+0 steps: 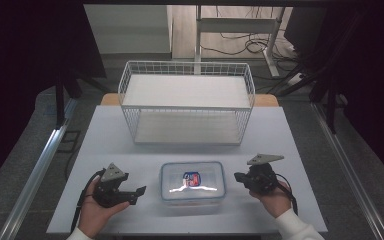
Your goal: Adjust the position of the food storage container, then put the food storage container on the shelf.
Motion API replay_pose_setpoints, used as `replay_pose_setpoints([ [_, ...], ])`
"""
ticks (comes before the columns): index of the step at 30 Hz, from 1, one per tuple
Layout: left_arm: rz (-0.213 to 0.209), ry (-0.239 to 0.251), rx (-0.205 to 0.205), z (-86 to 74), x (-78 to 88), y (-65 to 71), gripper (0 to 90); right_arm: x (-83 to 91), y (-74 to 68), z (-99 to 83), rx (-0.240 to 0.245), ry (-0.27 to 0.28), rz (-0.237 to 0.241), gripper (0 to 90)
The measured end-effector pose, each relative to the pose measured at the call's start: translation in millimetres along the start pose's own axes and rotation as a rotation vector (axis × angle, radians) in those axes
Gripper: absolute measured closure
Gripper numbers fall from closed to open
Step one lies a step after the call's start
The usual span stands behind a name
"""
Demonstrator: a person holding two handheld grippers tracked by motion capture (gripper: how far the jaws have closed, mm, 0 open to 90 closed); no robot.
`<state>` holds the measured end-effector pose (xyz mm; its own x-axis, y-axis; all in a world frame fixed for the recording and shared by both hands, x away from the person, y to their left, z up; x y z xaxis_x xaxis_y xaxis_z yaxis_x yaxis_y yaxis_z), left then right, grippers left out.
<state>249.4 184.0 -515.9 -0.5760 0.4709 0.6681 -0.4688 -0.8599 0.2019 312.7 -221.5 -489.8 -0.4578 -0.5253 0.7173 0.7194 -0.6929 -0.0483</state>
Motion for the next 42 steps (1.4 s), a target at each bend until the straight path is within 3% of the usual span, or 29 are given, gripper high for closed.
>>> replay_pose_setpoints([
  [1, 0.000, 0.004, -0.001, 0.4, 0.9, 0.2, 20.2, 3.8, 0.0, 0.3, -0.011, 0.033, 0.013, 82.9],
  [3, 0.000, 0.009, -0.004, 0.8, 2.0, 1.0, 20.1, 10.7, -0.1, 1.2, -0.041, 0.090, 0.046, 63.3],
  [5, -0.007, 0.011, -0.006, 1.1, 1.5, 1.7, 19.8, 16.2, 0.2, 3.1, -0.080, 0.148, 0.049, 47.1],
  [9, -0.033, 0.022, -0.007, 2.4, 1.8, 3.4, 18.5, 20.5, 0.3, 6.9, -0.126, 0.208, 0.142, 32.1],
  [14, -0.052, 0.041, 0.022, 4.9, 3.5, 2.1, 17.7, 17.8, -4.6, 6.6, -0.098, 0.203, 0.167, 26.8],
  [24, -0.081, 0.052, 0.051, 10.7, 3.7, 6.8, 15.5, 12.0, -10.3, 5.8, -0.096, 0.175, 0.182, 22.7],
  [31, -0.186, 0.038, 0.128, 20.0, -8.6, 19.4, 12.3, 4.7, -12.4, 4.6, -0.111, 0.154, 0.199, 20.5],
  [36, -0.238, 0.005, 0.153, 23.0, -21.3, 27.5, 11.6, 3.9, -13.1, 4.0, -0.106, 0.148, 0.197, 20.1],
  [42, -0.349, -0.055, 0.251, 19.9, -36.4, 33.6, 10.9, 1.0, -12.9, 3.0, -0.107, 0.138, 0.191, 19.4],
])
Point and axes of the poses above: each handheld gripper's, and its own axes: x roughly backward along the jaws, z roughly out of its top, y roughly to its right, the point moved 3 cm from there along -x, roughly forward along the jaws, and after that the axes turned 5 degrees about x, right-handed, at the moved point
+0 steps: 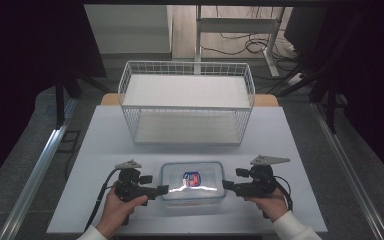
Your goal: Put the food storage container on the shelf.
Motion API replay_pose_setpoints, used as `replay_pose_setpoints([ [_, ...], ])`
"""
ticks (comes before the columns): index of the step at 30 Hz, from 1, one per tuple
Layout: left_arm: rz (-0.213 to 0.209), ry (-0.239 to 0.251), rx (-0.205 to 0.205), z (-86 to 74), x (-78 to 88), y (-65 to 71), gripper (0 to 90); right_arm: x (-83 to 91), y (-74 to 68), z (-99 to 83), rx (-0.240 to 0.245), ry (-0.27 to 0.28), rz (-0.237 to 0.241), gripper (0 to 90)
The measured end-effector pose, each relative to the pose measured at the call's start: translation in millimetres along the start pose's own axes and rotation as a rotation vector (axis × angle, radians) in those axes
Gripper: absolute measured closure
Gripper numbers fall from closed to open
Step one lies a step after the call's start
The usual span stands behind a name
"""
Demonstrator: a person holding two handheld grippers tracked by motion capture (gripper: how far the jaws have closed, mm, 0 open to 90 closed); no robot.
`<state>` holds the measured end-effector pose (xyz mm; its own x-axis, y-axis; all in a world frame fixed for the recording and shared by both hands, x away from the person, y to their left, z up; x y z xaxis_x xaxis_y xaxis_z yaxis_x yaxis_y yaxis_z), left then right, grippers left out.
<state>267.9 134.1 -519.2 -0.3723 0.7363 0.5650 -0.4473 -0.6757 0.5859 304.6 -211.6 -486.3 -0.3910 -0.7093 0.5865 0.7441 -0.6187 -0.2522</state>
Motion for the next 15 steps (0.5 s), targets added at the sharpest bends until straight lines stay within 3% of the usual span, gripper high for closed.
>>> replay_pose_setpoints([
  [2, 0.002, -0.011, 0.005, -1.9, -2.0, -0.9, 10.8, -0.5, -0.4, -0.2, 0.003, 0.000, 0.001, 19.4],
  [6, -0.045, -0.030, 0.067, -4.7, -6.8, -7.2, 11.3, -1.6, -0.8, -0.7, 0.004, -0.006, 0.000, 19.3],
  [9, -0.039, -0.041, 0.068, -5.4, -10.6, -9.1, 12.6, -2.0, -1.1, -1.1, 0.004, -0.009, 0.000, 19.1],
  [15, -0.095, -0.076, 0.077, -8.5, -18.6, -7.7, 16.0, -4.0, -0.8, -2.1, -0.011, -0.018, 0.011, 17.7],
])
Point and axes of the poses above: each handheld gripper's, and its own axes: x roughly backward along the jaws, z roughly out of its top, y roughly to its right, the point moved 3 cm from there along -x, roughly forward along the jaws, and after that the axes turned 5 degrees about x, right-handed, at the moved point
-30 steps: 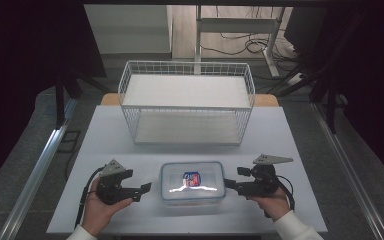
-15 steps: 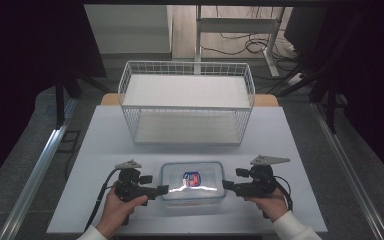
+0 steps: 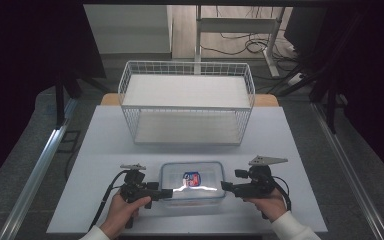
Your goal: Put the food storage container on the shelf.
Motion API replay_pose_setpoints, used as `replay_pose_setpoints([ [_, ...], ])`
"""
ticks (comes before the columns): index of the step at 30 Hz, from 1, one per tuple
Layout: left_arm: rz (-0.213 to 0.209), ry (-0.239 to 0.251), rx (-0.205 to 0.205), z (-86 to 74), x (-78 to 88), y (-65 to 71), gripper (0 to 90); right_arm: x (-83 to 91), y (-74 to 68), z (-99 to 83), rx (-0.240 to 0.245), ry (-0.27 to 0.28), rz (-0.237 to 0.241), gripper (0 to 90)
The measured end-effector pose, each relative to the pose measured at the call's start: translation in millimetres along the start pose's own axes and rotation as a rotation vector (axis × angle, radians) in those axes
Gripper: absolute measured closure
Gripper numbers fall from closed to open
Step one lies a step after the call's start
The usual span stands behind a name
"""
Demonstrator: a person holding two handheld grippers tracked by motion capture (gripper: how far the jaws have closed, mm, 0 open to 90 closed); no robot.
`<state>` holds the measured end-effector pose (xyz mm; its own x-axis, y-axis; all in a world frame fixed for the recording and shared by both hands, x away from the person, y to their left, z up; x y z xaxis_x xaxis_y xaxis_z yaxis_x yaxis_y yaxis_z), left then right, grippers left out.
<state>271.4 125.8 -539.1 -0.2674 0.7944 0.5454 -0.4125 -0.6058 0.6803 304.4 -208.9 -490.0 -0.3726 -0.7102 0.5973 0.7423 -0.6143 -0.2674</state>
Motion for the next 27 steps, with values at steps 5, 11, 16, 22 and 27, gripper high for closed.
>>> replay_pose_setpoints([
  [5, -0.024, -0.007, 0.006, 0.1, 0.3, 0.0, 21.6, -4.6, 0.2, -1.6, -0.027, -0.010, 0.036, 17.2],
  [11, -0.036, -0.007, 0.019, 1.1, 1.3, -1.9, 24.0, -16.6, 7.5, -6.4, -0.125, -0.058, 0.093, 17.5],
  [16, -0.033, -0.005, 0.016, 1.2, 1.4, -1.6, 24.1, -33.6, 12.6, -11.0, -0.205, -0.106, 0.181, 17.5],
  [22, -0.034, -0.006, 0.021, 1.6, 1.6, -1.7, 24.4, -44.2, 16.0, -11.9, -0.288, -0.129, 0.260, 17.9],
  [27, -0.035, -0.004, 0.019, 1.7, 1.4, -1.5, 24.4, -43.0, 17.7, -12.7, -0.338, -0.152, 0.280, 20.7],
])
Point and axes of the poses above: each handheld gripper's, and its own axes: x roughly backward along the jaws, z roughly out of its top, y roughly to its right, the point moved 3 cm from there along -x, roughly forward along the jaws, and after that the axes turned 5 degrees about x, right-handed, at the moved point
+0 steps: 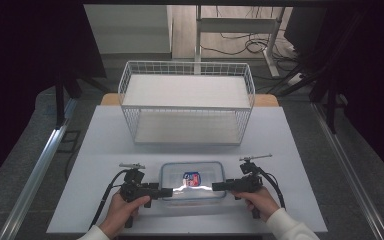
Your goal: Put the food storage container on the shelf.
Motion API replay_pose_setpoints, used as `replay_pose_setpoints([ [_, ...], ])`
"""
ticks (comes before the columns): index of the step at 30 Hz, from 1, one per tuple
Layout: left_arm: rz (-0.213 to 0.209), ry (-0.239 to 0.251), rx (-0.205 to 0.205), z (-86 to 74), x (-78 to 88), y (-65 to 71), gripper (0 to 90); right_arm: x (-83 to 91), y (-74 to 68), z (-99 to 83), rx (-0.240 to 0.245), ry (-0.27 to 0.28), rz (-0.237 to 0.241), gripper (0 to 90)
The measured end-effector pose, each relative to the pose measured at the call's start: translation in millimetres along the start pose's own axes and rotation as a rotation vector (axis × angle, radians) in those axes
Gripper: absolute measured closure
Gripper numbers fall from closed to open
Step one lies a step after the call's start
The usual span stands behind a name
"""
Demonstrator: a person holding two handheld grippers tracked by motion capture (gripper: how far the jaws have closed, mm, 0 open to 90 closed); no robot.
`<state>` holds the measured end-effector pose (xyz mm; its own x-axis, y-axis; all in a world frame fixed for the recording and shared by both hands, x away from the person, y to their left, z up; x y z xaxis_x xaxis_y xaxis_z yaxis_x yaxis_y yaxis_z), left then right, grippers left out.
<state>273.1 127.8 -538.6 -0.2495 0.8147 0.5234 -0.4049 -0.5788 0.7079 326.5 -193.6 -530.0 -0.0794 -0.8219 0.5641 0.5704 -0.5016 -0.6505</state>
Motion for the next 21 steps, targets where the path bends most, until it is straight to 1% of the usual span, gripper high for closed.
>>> replay_pose_setpoints([
  [3, 0.000, -0.003, 0.004, 0.1, 0.0, -0.1, 24.4, 3.6, 0.3, -0.1, -0.024, -0.002, 0.007, 26.6],
  [6, -0.004, -0.003, 0.011, 0.3, -0.2, -0.5, 24.3, 8.2, -0.1, -0.9, -0.041, 0.016, 0.017, 35.7],
  [7, -0.003, 0.000, 0.011, 0.4, -0.1, -0.4, 24.3, 9.4, -0.1, -1.1, -0.043, 0.024, 0.018, 37.4],
  [12, 0.000, 0.007, 0.000, 0.1, 1.2, 0.9, 25.9, 12.7, 0.2, -2.6, -0.058, 0.037, 0.033, 40.8],
  [15, -0.004, 0.009, 0.007, 0.4, 3.3, 0.7, 27.5, 13.6, -0.3, -3.2, -0.057, 0.039, 0.033, 42.0],
  [18, -0.009, 0.031, 0.008, 1.4, 7.1, 1.2, 32.7, 16.1, -2.3, -4.7, -0.044, 0.049, 0.034, 45.4],
  [21, -0.006, 0.035, 0.000, 1.1, 8.7, 2.5, 34.7, 17.7, -5.2, -6.8, -0.028, 0.055, 0.024, 46.1],
])
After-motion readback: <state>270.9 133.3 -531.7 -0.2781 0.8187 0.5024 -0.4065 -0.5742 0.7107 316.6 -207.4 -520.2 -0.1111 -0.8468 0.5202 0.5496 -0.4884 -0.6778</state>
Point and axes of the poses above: each handheld gripper's, and its own axes: x roughly backward along the jaws, z roughly out of its top, y roughly to its right, the point moved 3 cm from there along -x, roughly forward along the jaws, and after that the axes turned 5 degrees about x, right-handed, at the moved point
